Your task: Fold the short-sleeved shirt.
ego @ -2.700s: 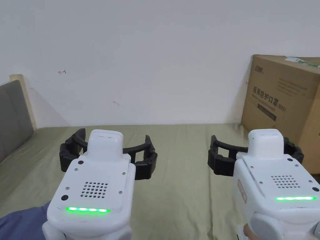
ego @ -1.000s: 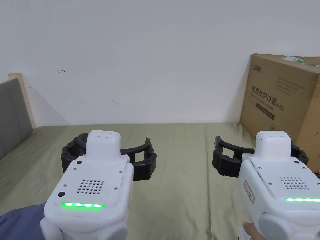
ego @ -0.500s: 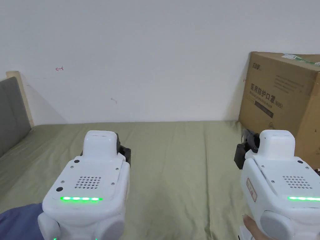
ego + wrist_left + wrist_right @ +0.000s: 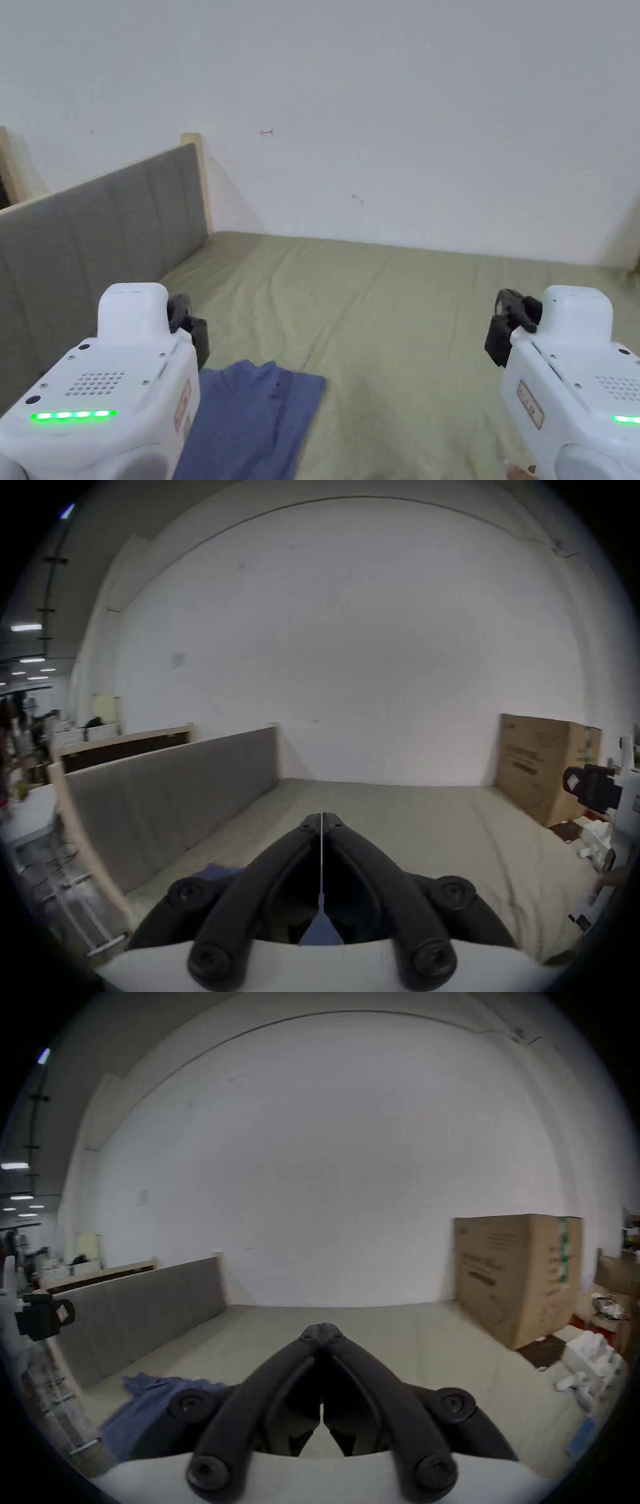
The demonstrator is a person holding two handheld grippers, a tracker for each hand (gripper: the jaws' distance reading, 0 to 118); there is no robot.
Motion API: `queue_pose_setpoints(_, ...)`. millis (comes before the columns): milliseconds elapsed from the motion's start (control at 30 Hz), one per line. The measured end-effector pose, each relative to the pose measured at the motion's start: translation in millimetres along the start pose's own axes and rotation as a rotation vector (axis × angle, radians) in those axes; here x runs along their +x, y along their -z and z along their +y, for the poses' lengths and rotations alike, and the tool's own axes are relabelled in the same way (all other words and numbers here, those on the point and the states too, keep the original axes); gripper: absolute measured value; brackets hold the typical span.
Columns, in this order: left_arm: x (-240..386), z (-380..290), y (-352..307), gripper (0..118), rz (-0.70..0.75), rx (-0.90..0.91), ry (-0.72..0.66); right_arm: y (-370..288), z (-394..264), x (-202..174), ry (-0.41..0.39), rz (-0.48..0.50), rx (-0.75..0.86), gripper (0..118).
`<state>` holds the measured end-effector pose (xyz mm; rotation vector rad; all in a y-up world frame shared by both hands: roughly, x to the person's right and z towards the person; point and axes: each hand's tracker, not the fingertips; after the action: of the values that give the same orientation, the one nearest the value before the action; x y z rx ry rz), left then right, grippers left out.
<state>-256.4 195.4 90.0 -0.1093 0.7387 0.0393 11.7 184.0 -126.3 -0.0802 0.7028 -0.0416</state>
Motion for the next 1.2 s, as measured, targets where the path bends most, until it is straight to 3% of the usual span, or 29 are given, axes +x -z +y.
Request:
queue_pose_setpoints(133, -55, -10, -13, 1, 0.08, -0.056, -0.048, 19, 0, -41, 0.066, 0.151, -0.08, 0)
queue_pose_setpoints(233, -73, -16, -8, 1, 0.091, -0.107, -0.052, 26, -2, -46, 0.105, 0.244, -0.138, 0)
queue_pose_setpoints(400, -86, -42, 70, 1, -0.043, -0.468, -0.053, 32, -19, -36, -0.013, 0.204, -0.201, 0)
queue_pose_setpoints(500, -101, -86, 132, 1, -0.169, -0.718, -0.206, 29, -28, -19, -0.08, 0.172, -0.239, 0)
queue_pose_setpoints(567, -102, -118, 169, 1, -0.148, -0.846, -0.282, 29, -35, -9, -0.097, 0.153, -0.264, 0)
queue_pose_setpoints(600, -102, -135, 186, 9, -0.151, -0.893, -0.289, 31, -43, 4, -0.097, 0.147, -0.279, 0)
queue_pose_setpoints(633, -102, -149, 200, 34, -0.157, -0.935, -0.293, 31, -47, 9, -0.097, 0.139, -0.296, 0)
queue_pose_setpoints(667, -99, -167, 213, 84, -0.126, -0.98, -0.279, 32, -51, 15, -0.097, 0.129, -0.317, 0)
queue_pose_setpoints(700, -98, -185, 228, 103, -0.124, -1.037, -0.259, 33, -56, 20, -0.097, 0.116, -0.336, 0)
queue_pose_setpoints(800, -86, -226, 257, 103, -0.105, -1.116, -0.26, 37, -72, 42, -0.091, 0.062, -0.386, 0)
queue_pose_setpoints(867, -77, -248, 270, 118, -0.086, -1.143, -0.224, 41, -83, 57, -0.081, 0.037, -0.421, 0)
queue_pose_setpoints(900, -69, -254, 276, 118, -0.123, -1.136, -0.209, 44, -89, 61, -0.074, 0.025, -0.44, 0)
queue_pose_setpoints(933, -58, -255, 275, 118, -0.134, -1.148, -0.142, 46, -93, 64, -0.068, 0.016, -0.455, 0)
queue_pose_setpoints(967, -49, -261, 279, 118, -0.047, -1.143, 0.008, 49, -96, 67, -0.057, 0.008, -0.468, 0)
queue_pose_setpoints(1000, -41, -262, 279, 118, -0.036, -1.119, 0.054, 52, -102, 73, -0.042, 0.001, -0.479, 0)
queue_pose_setpoints(1167, -49, -262, 278, 117, -0.05, -1.104, -0.009, 59, -109, 76, 0.04, -0.011, -0.491, 0)
queue_pose_setpoints(1200, -42, -241, 244, 111, -0.077, -1.061, -0.03, 59, -108, 75, 0.047, -0.006, -0.492, 0)
